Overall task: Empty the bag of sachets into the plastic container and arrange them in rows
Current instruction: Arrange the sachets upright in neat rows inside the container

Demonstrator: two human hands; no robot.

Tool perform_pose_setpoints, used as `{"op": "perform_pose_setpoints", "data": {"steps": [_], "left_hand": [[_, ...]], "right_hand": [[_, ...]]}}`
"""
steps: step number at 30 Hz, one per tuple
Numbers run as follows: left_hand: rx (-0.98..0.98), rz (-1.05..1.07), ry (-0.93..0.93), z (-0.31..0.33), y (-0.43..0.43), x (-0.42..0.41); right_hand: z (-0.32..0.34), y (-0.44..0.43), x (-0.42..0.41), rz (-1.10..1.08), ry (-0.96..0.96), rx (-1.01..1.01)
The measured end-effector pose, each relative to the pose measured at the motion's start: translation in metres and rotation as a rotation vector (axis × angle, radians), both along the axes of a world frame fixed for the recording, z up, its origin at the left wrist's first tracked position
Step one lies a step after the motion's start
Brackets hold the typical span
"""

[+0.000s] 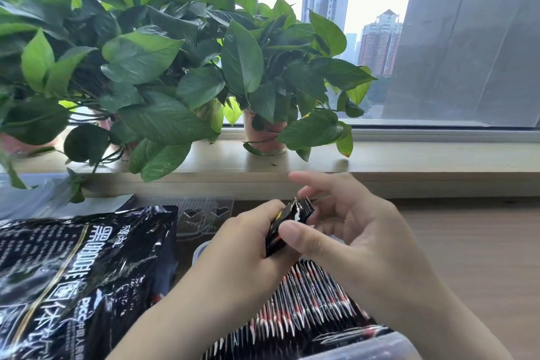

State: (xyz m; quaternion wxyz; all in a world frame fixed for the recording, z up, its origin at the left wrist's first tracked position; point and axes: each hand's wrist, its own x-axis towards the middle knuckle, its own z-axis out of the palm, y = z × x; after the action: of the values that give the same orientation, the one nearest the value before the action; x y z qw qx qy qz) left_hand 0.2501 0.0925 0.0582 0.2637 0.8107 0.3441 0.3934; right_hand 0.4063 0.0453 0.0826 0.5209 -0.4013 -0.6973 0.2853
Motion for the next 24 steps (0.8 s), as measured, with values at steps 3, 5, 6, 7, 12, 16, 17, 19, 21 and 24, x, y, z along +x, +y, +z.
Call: {"op": "perform_pose_setpoints", "data": {"steps": [3, 5, 6, 7, 12, 16, 17, 19, 21, 24], "left_hand": [[0.035, -0.005, 0.048, -0.003, 0.003, 0.0], [0.058, 0.014, 0.053, -0.005, 0.004, -0.001], [0.065, 0.023, 0.045, -0.004, 0.004, 0.0], [0.074, 0.022, 0.037, -0.006, 0.005, 0.0], [0.017, -0.063, 0.033, -0.005, 0.007, 0.0], [-0.017, -0.076, 0.012, -0.009, 0.007, -0.003], [-0.019, -0.077, -0.004, -0.009, 0.007, -0.003], [-0.05, -0.097, -0.032, -0.008, 0.007, -0.003], [-0.101, -0.131, -0.035, -0.006, 0.008, -0.005], [-0.092, -0.132, 0.053, -0.005, 0.009, -0.009]], "right_hand": [[-0.002, 0.002, 0.001, -0.018, 0.024, -0.024], [-0.003, 0.002, 0.003, -0.039, 0.028, -0.035], [-0.004, 0.003, 0.006, -0.04, 0.03, -0.029], [-0.002, 0.002, 0.006, -0.043, 0.038, -0.037], [-0.001, 0.001, 0.01, -0.048, -0.009, -0.07], [-0.001, 0.001, 0.012, -0.059, 0.047, -0.081], [-0.001, 0.001, 0.012, -0.062, 0.066, -0.083], [-0.002, 0.003, 0.013, -0.046, 0.142, -0.1], [-0.001, 0.003, 0.016, -0.027, 0.187, -0.131], [0.0, 0.002, 0.018, -0.013, 0.133, -0.192]]}}
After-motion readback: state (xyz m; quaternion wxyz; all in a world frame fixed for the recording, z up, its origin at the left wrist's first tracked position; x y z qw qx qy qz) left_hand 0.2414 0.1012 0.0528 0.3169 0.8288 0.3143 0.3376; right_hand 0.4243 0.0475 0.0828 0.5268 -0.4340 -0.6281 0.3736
